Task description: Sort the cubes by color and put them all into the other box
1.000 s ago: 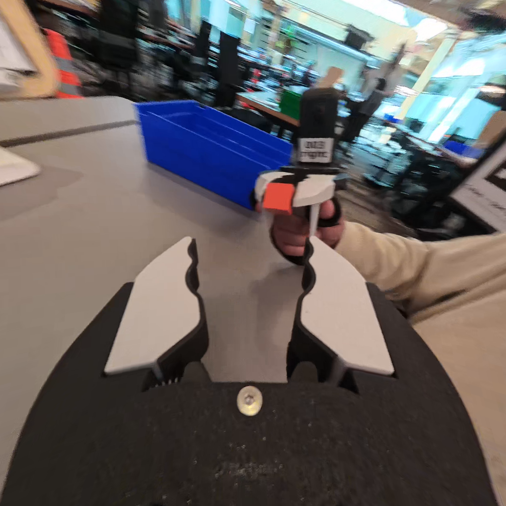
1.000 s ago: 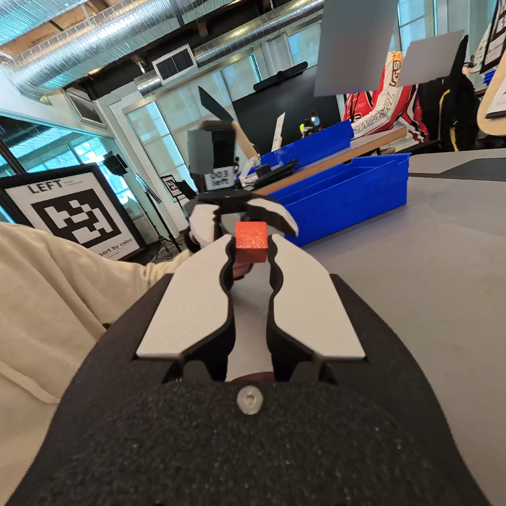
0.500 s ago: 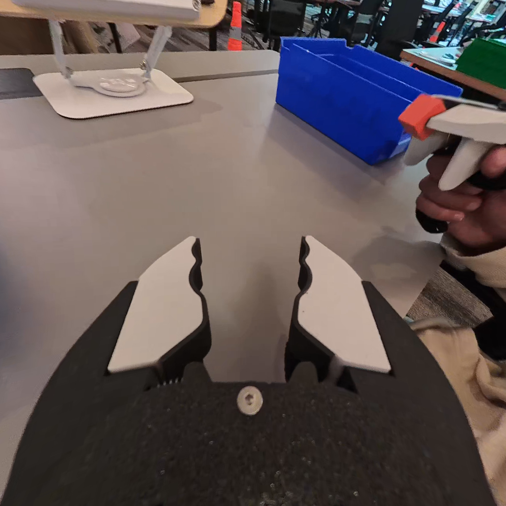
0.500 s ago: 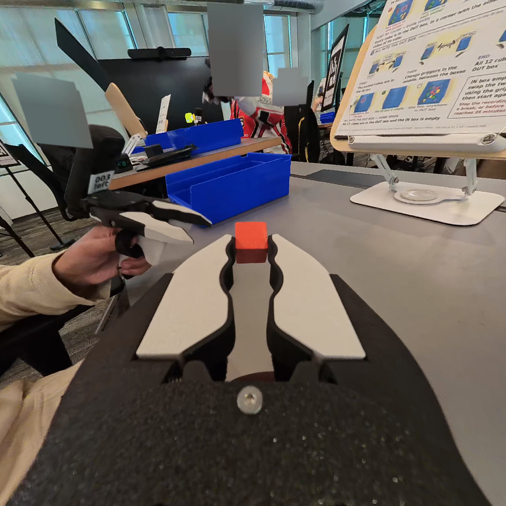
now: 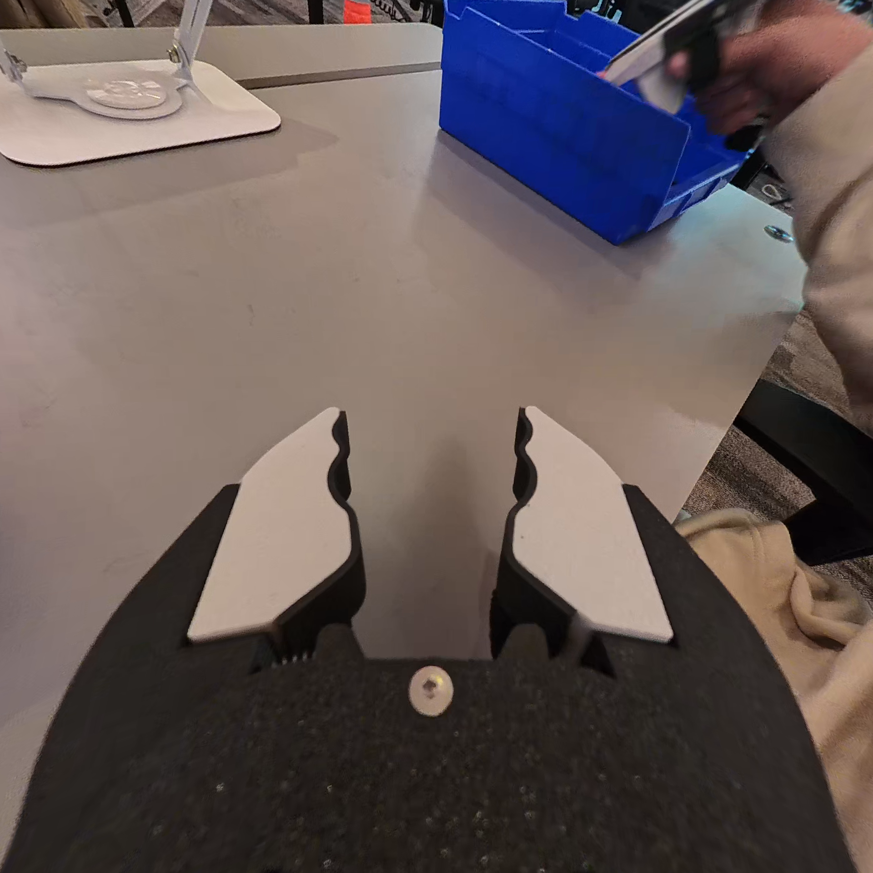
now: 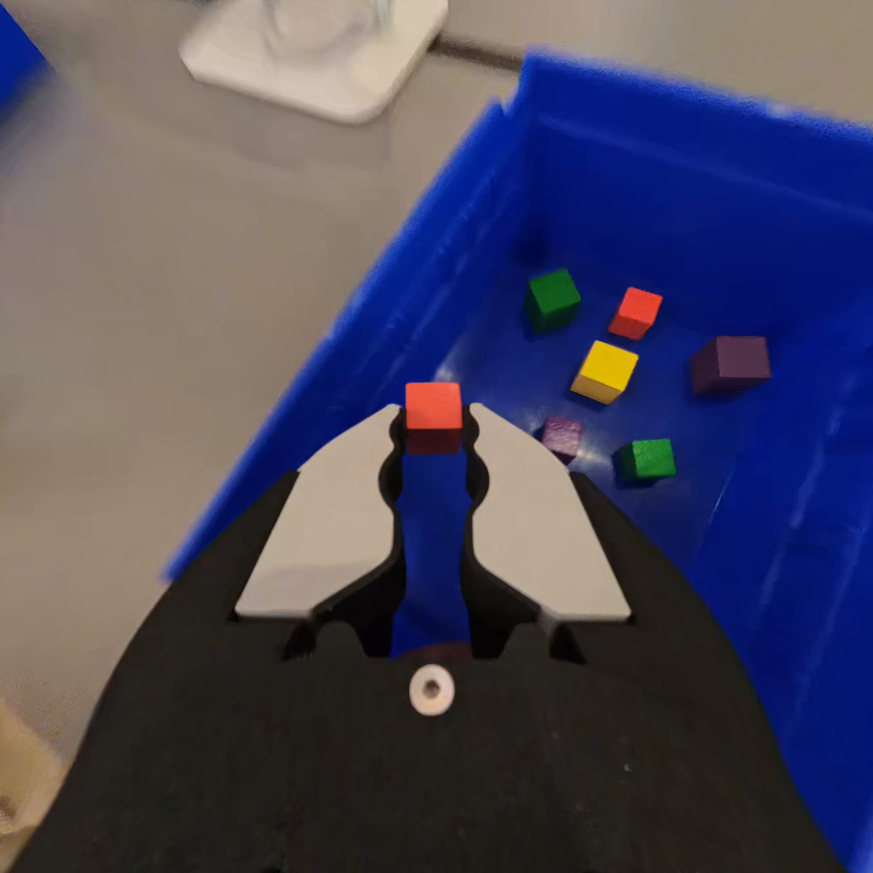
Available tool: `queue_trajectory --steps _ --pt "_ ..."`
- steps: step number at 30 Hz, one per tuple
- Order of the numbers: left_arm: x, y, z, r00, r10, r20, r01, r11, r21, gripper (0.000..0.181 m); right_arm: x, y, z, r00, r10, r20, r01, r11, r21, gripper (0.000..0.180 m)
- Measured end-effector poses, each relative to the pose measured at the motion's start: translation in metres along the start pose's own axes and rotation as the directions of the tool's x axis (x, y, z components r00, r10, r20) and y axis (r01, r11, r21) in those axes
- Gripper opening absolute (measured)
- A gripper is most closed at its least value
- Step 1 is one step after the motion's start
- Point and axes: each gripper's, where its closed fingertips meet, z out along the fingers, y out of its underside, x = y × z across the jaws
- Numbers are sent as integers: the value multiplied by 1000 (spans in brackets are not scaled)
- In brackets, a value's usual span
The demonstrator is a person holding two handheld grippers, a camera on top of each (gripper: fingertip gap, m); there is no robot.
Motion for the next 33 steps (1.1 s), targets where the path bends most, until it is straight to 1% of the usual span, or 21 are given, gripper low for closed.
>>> queue_trajectory --steps 2,5,7,9,10,11,12,13,15,17,18,19,20,21,22,23,24,25,27,30,33 --pt "0 1 1 1000 9 6 -9 1000 -4 67 19 5 35 998 -50 -27 48 995 -86 23" --pt "-1 3 2 1000 14 12 -14 1000 -14 67 37 15 76 997 -54 -56 40 975 -221 23" --pt "-1 5 2 1000 10 6 -10 1000 -20 67 35 18 90 998 -53 -42 40 965 -257 23" --pt "-1 7 2 1000 13 9 -13 1000 -28 67 31 13 91 996 -71 -44 59 968 -244 23" --pt "-1 8 1 1000 16 11 -16 999 -30 67 28 12 89 997 -61 -36 50 970 -238 25" --pt "-1 9 1 1000 18 12 -17 999 -32 67 27 9 83 998 -52 -47 41 974 -222 37" --pt "-2 9 1 1000 18 13 -17 999 -33 67 27 4 70 996 -60 -69 45 978 -202 40" --pt "-2 9 1 1000 16 12 -16 999 -32 67 27 -4 51 990 -78 -114 59 986 -155 40" --pt "-5 9 -1 1000 11 16 -10 1000 -28 67 23 -30 -6 967 -92 -238 100 995 26 40" --pt "-10 7 -2 1000 3 25 -3 1000 -20 67 -6 -51 -67 960 -41 -277 124 949 289 40" --pt "-12 4 -3 1000 -3 29 4 1000 -14 67 -35 -56 -90 974 -14 -227 113 896 430 38" --pt "-14 2 -4 999 -10 32 10 1000 -5 67 -75 -56 -103 993 -26 -112 84 834 545 36" --pt "-15 -1 -4 999 -16 38 15 1000 5 67 -119 -50 -105 998 -59 21 32 781 624 30" --pt "-18 -3 -4 999 -20 47 19 1000 13 67 -164 -36 -97 983 -94 156 -29 763 645 31" --pt "-20 -5 -4 998 -22 59 21 1000 21 67 -201 -16 -79 960 -110 256 -76 781 620 35" --pt "-23 -6 -3 997 -25 71 23 999 26 67 -228 3 -61 946 -101 307 -112 789 604 36" --pt "-25 -6 -2 996 -28 82 26 999 27 67 -250 17 -48 939 -115 324 -114 785 609 38" --pt "-25 -5 0 996 -31 85 29 999 24 67 -265 25 -40 937 -147 317 -83 788 611 38" --pt "-25 -1 3 995 -20 96 20 1000 4 67 -284 33 -29 932 -256 256 52 794 605 38" --pt "-28 7 6 993 -7 122 11 1000 -26 66 -282 41 -13 927 -359 111 235 785 573 36" --pt "-25 11 8 994 2 113 3 999 -40 67 -275 50 -6 919 -393 21 320 778 541 34"
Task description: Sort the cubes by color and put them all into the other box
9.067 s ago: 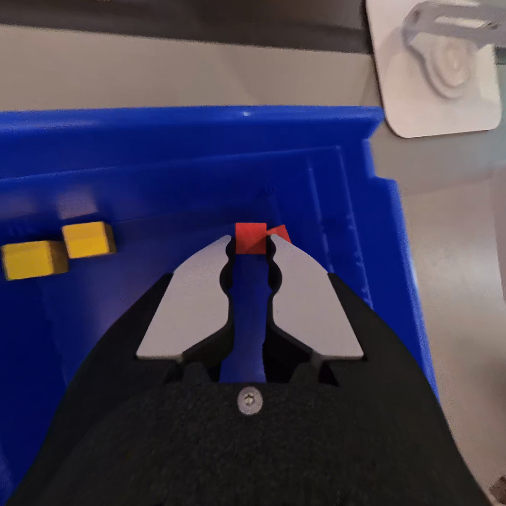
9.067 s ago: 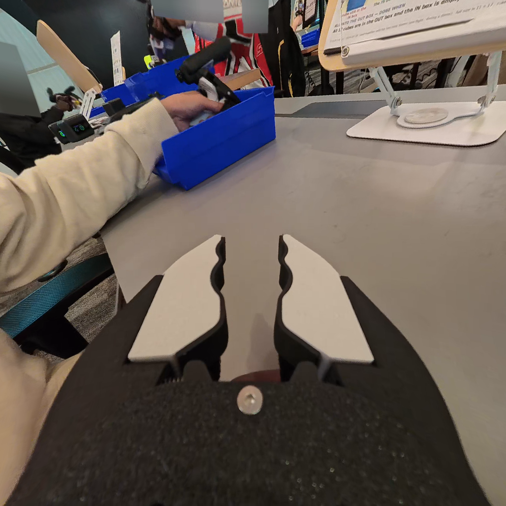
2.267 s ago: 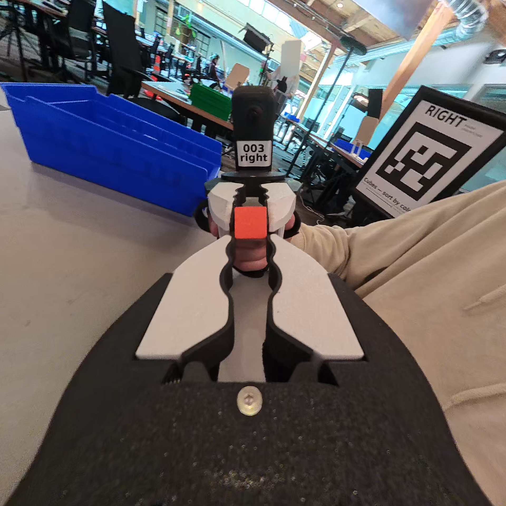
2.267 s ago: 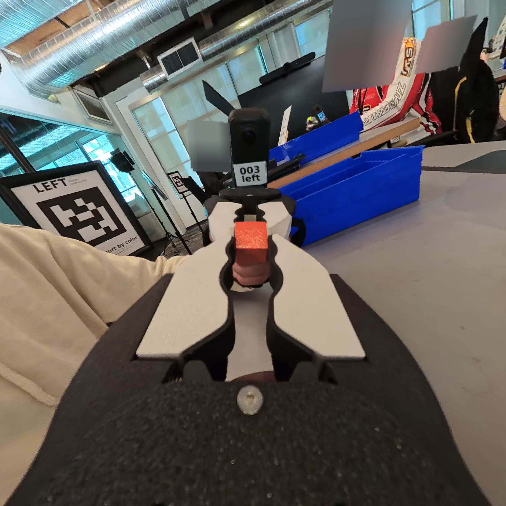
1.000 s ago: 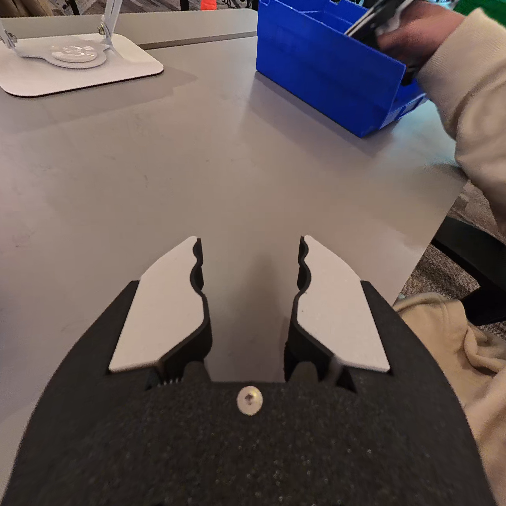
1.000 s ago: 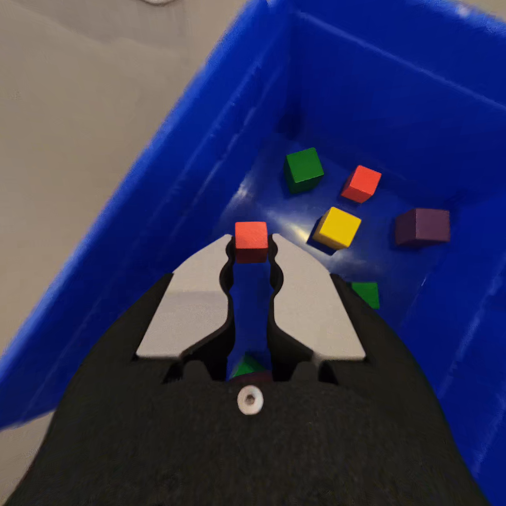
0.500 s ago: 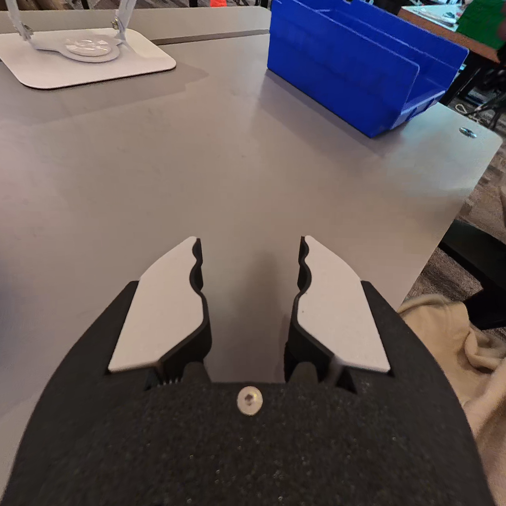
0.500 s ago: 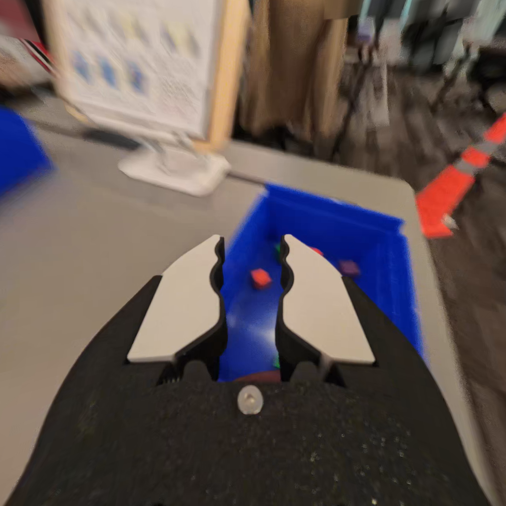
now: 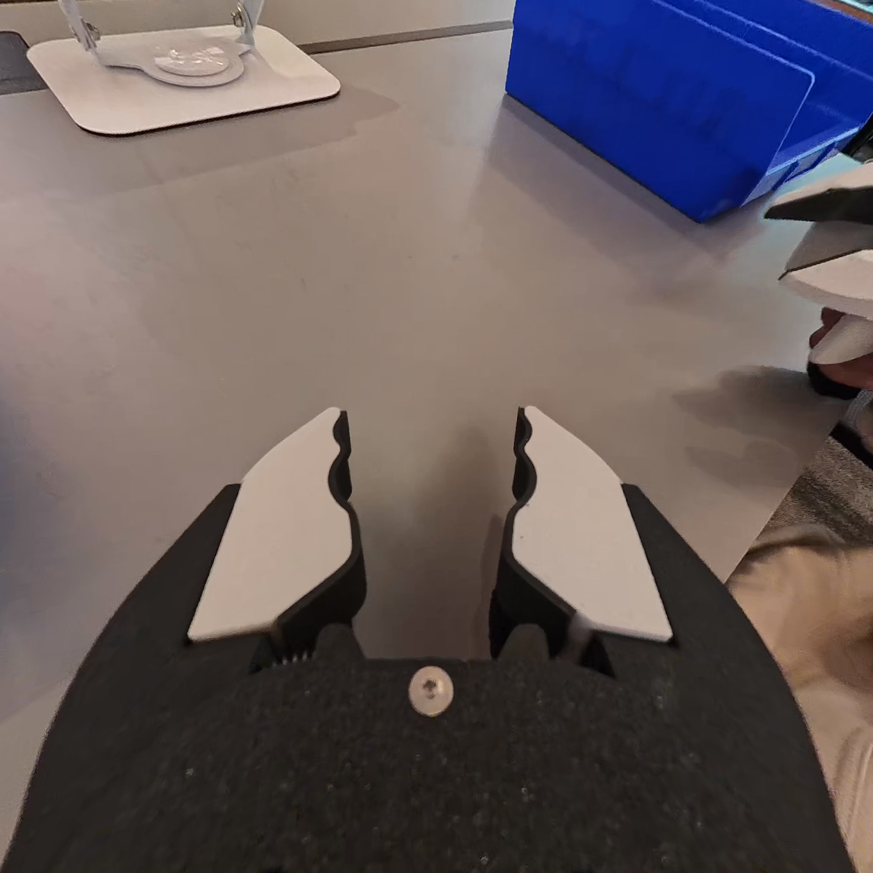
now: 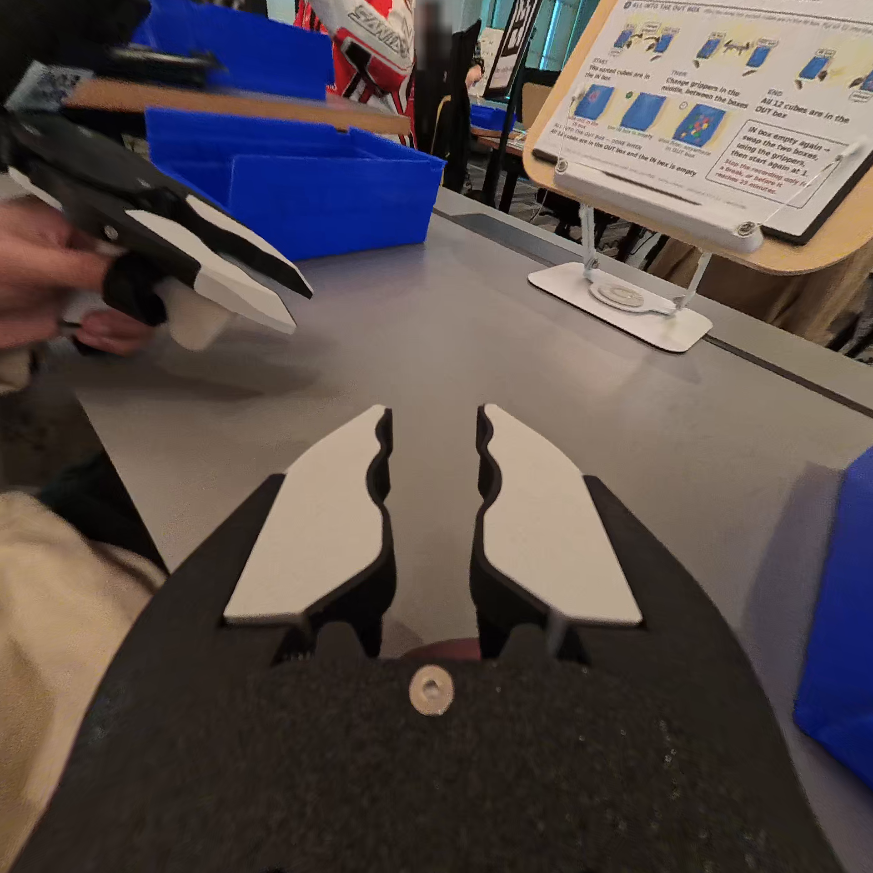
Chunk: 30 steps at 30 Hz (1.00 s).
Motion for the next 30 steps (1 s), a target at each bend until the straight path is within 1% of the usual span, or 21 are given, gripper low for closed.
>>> queue_trajectory --steps 3,4,6,8,10,12,14,15,17,19,22,25,27,30 --pt "-1 0 -4 1000 -2 10 3 1000 -10 69 -2 -3 0 1000 -27 -12 27 1000 11 31" --pt "1 2 -6 1000 -17 -1 17 999 -34 73 -3 -2 1 1000 -24 -2 24 1000 9 30" --pt "3 2 -18 997 -63 -38 59 995 -84 73 -5 1 4 1000 -29 7 29 1000 -9 30" --pt "-9 -23 -46 997 -70 -38 69 997 -18 71 -2 1 4 998 -57 -16 57 998 -15 30" --pt "-47 -53 -81 996 -56 76 53 998 42 70 -2 2 4 999 -45 -12 45 999 -22 30" --pt "-102 -76 -108 971 -77 227 72 997 29 69 -4 2 4 1000 -15 1 15 1000 -23 29" --pt "-159 -97 -117 941 -116 319 114 993 25 65 -6 1 6 1000 -2 17 2 1000 -25 29" --pt "-192 -104 -114 920 -132 370 133 991 21 64 -7 2 7 1000 -1 22 1 1000 -31 29" --pt "-251 -107 -90 898 -156 411 182 983 -24 67 -8 3 7 1000 -6 25 7 999 -36 28" --pt "-309 -93 -59 867 -165 469 247 962 -117 66 -9 3 7 999 -11 32 12 999 -39 27" --pt "-380 -64 -28 802 -90 590 290 923 -254 66 -8 4 6 999 -25 28 26 999 -45 26" --pt "-415 -49 -11 764 -47 644 307 904 -298 64 -5 6 5 999 -30 13 31 998 -51 25" --pt "-423 -44 -1 764 -47 644 312 900 -304 60 -3 6 3 1000 -24 9 24 999 -46 24" --pt "-434 -35 3 736 -18 677 322 889 -326 61 2 7 1 1000 -6 1 6 999 -46 24"
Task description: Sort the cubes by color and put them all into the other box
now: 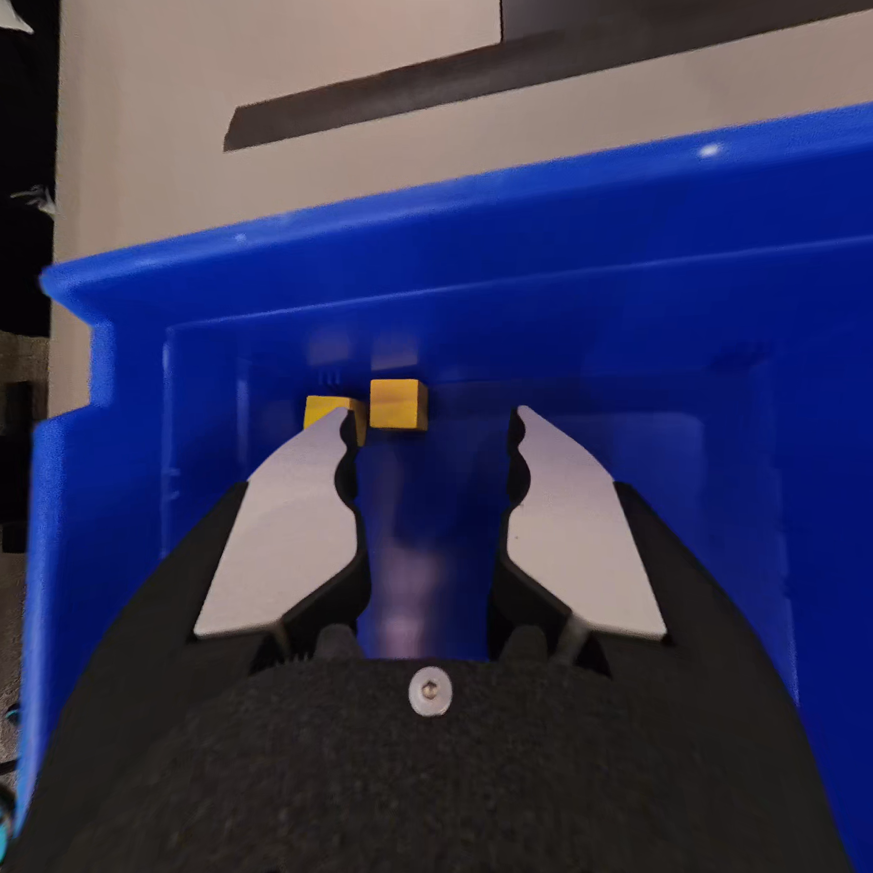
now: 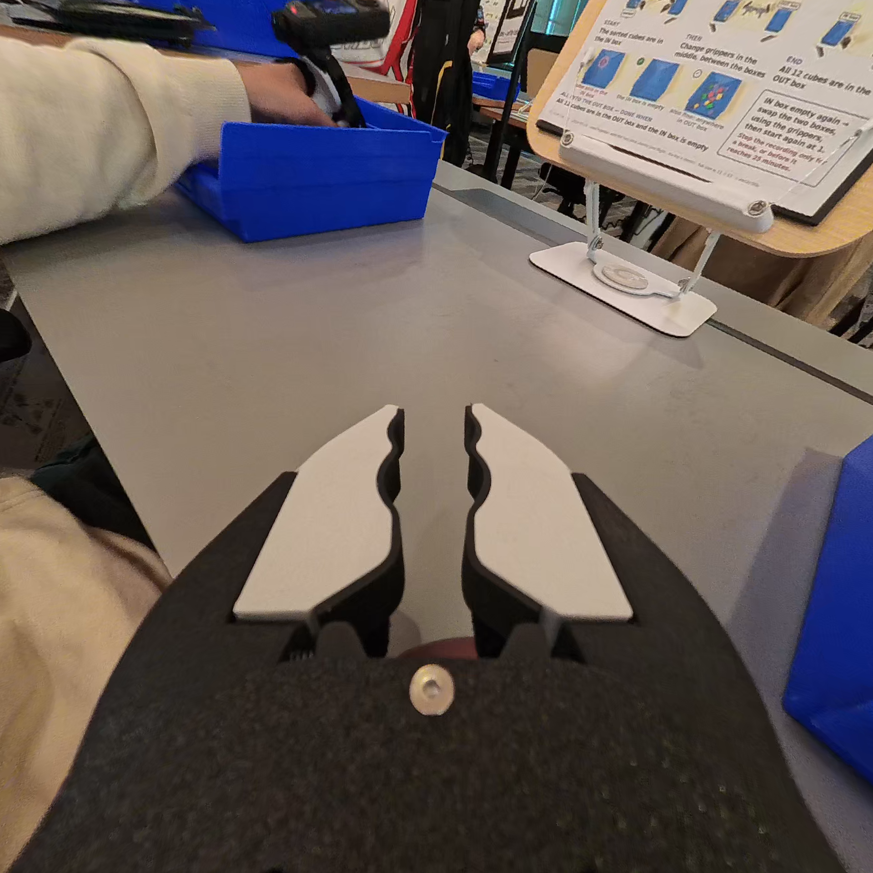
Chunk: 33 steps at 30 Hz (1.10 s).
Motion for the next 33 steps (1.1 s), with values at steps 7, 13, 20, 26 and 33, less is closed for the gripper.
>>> queue_trajectory --steps 7,13,20,26,33 --pt "-14 6 11 991 65 120 -66 998 0 50 2 0 0 999 43 21 -43 999 2 23" --pt "-9 9 5 989 120 91 -121 993 5 22 -2 0 2 999 20 34 -20 1000 -3 22" --pt "7 4 -59 995 81 -53 -69 980 188 22 -2 -1 0 999 30 39 -31 1000 2 22" --pt "66 17 -180 890 162 -426 68 877 476 21 -1 -2 0 999 33 37 -33 999 1 22" --pt "135 82 -253 767 307 -564 118 796 594 21 5 -5 -2 977 192 93 -195 981 24 22"
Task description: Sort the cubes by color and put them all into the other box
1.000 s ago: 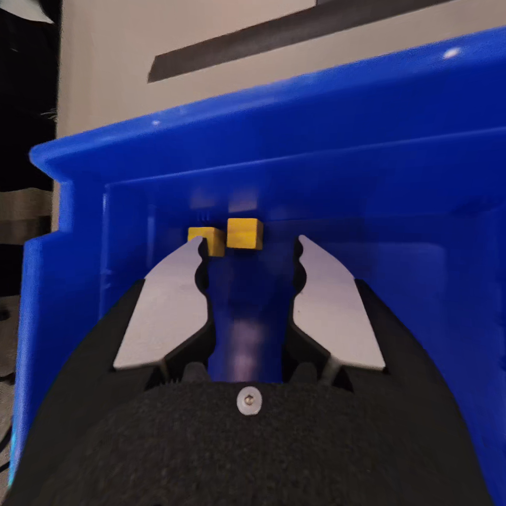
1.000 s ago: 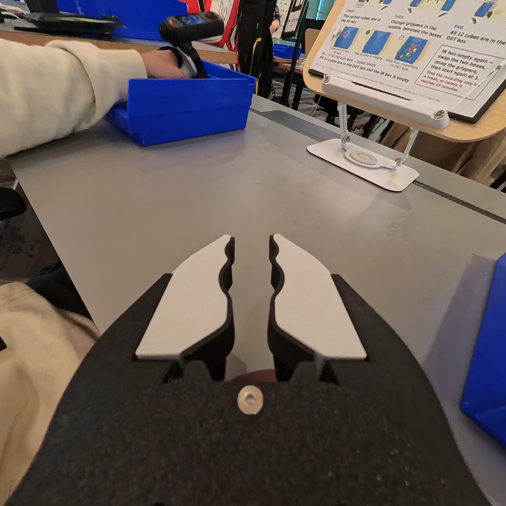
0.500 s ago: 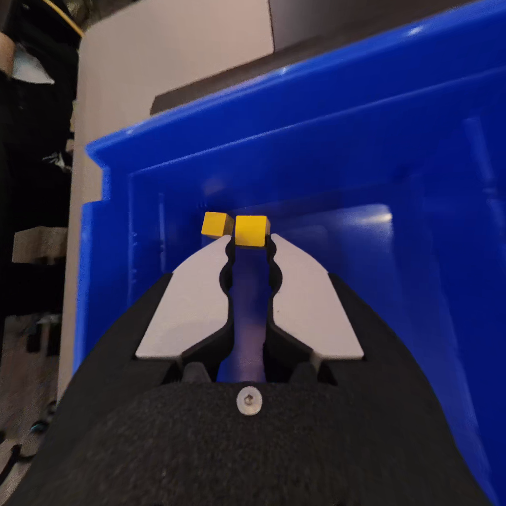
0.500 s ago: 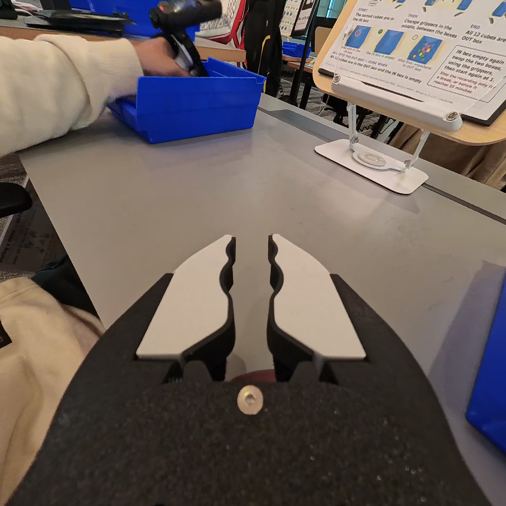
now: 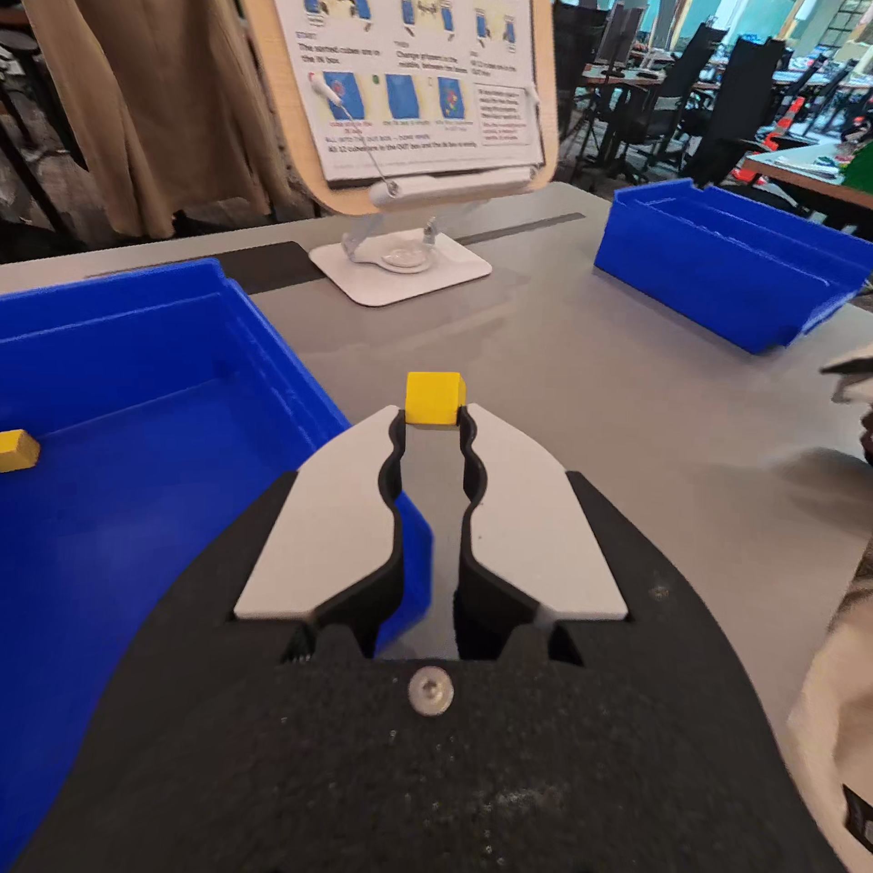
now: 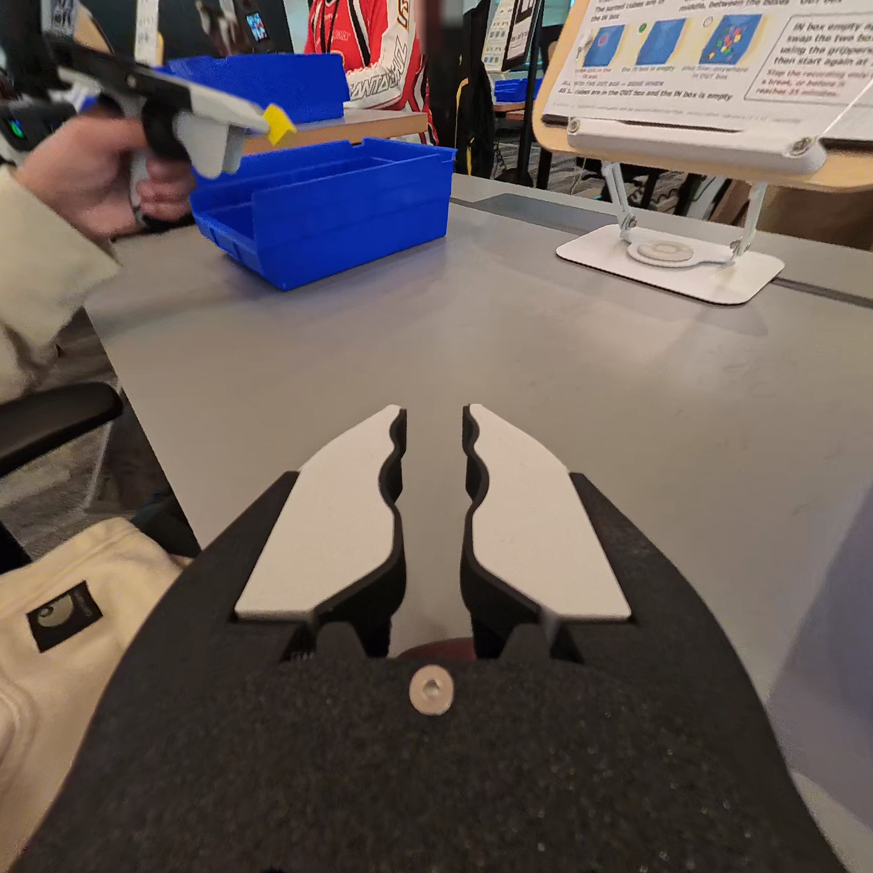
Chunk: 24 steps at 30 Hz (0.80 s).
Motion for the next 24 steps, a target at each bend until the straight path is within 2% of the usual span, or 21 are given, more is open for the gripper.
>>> queue_trajectory --steps 4,6,8,10,13,17,24 --pt "20 6 -1 999 6 -47 -7 1000 -5 21 4 -2 -1 997 77 18 -78 997 16 22" --pt "40 -2 2 988 -30 -149 35 999 32 21 0 -5 2 992 112 60 -114 993 20 22" --pt "72 -16 8 945 -67 -319 93 994 66 21 -7 -13 10 974 170 147 -176 984 27 24" --pt "109 -29 18 872 -91 -481 136 989 59 21 -21 -33 20 906 277 320 -302 953 33 29" --pt "154 -45 38 765 -127 -632 179 984 19 21 -27 -71 34 762 382 523 -467 883 36 36" --pt "194 -43 69 712 -133 -690 148 988 -39 21 -25 -99 56 773 287 566 -417 902 113 36" --pt "221 -24 91 653 -169 -738 146 985 -96 21 -25 -90 72 756 322 570 -439 895 77 35"
